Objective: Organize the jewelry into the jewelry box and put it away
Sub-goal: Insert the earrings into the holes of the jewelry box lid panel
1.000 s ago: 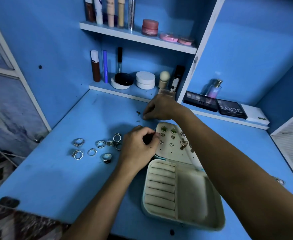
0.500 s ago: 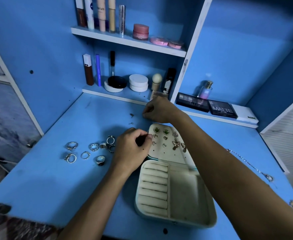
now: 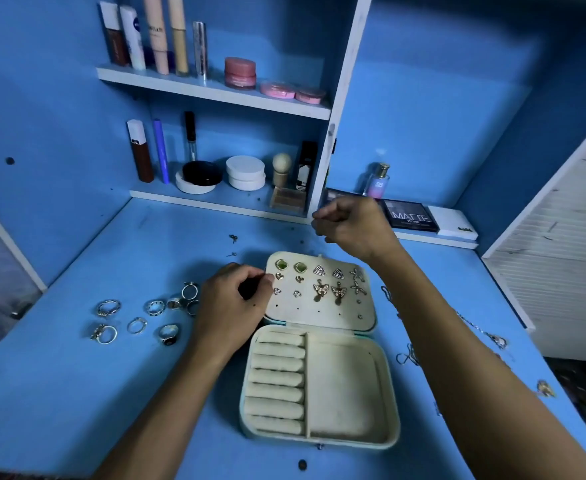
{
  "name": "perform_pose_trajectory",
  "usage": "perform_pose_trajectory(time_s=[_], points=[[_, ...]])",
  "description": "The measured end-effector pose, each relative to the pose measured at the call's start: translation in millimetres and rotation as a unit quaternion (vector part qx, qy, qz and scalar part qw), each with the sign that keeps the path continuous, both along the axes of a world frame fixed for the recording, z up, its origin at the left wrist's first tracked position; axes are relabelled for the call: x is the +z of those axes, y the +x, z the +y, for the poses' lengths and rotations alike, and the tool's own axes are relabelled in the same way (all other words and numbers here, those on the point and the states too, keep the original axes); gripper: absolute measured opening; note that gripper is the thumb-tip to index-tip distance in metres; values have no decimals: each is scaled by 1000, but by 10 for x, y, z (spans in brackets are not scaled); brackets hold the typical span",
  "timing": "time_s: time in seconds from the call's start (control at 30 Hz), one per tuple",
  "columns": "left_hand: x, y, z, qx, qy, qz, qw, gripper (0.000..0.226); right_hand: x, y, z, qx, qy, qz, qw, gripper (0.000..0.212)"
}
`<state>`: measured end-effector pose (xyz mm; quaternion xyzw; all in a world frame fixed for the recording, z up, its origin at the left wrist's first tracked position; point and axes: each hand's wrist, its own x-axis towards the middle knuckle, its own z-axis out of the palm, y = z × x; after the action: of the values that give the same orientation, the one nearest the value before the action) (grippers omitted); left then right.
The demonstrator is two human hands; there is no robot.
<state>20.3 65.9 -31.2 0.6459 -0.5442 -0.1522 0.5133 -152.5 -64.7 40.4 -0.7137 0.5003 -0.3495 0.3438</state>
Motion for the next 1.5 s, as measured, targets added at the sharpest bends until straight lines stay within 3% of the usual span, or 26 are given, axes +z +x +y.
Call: perform_pose_trajectory(time_s=[0.13,0.43,0.67,0.83,1.2,1.5], points=[[0,1,5,0,5,1,1000,9,15,-231,223,-18,-14,-67,997,23],[17,-16,12,6,29,6,1000,8,-55,-606,735,-74,-16,-108,991,15],[36,-26,26,6,33,6,999,8,-248,-689,957,-54,-36,-91,994,18],[37,-20,29,4,39,7,999,8,-381,-676,1032,-21,-114,-60,991,25],[32,-10,35,6,40,6,999,7,-458,-708,1111,12,-51,-31,998,13],[28,-10,37,-1,43,27,999,7,-387,-693,1166,19,-68,0,997,27]])
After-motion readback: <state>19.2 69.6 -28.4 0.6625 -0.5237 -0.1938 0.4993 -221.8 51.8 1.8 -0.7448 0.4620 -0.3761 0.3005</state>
